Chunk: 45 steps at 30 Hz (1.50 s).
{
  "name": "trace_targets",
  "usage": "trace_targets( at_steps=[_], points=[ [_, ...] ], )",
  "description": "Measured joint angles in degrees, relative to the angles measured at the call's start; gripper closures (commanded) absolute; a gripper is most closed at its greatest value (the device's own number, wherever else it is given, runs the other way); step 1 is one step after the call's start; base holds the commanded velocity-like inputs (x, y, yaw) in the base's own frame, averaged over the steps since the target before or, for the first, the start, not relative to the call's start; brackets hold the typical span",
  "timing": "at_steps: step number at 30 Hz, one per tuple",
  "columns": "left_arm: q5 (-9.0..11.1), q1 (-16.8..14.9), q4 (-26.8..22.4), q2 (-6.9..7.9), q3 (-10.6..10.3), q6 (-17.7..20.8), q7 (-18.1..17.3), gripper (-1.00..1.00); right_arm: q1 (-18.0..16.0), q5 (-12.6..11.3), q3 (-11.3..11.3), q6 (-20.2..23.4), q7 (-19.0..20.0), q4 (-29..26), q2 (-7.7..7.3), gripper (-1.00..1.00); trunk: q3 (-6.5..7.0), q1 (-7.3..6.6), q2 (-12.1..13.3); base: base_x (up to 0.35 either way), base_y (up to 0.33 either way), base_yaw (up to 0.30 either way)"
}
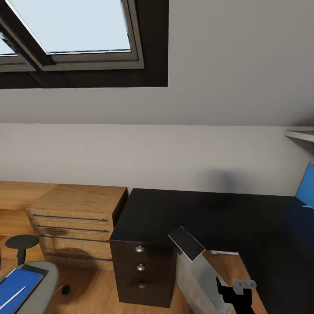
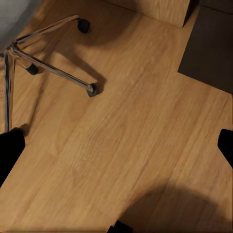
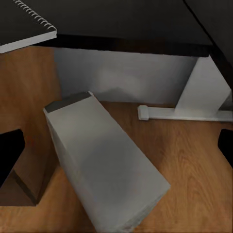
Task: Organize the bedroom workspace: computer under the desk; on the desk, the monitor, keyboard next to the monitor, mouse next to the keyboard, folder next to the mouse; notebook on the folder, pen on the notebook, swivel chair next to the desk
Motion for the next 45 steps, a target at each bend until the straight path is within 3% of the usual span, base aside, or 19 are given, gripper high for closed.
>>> trace_targets(
  at_steps=[15,22,45],
  points=[
    [0.0,0.0,0.0,0.08,0.0,-0.1,0.0,-1.00,0.0,0.0,0.0,0.0,0.0,0.0,0.07,-1.00,0.00,-0.01,0.0,-0.272,0.206,0.000],
    [0.0,0.0,0.0,0.09,0.0,-0.1,0.0,-1.00,0.0,0.0,0.1,0.0,0.0,0.0,0.13,-1.00,0.00,-0.03,0.0,-0.029,0.022,0.026],
    [0.0,0.0,0.5,0.00,0.0,0.0,0.0,-1.00,0.0,0.0,0.0,-0.2,-0.1,0.0,1.43,-1.00,0.00,-0.03,0.0,-0.001,0.000,0.259]
  ],
)
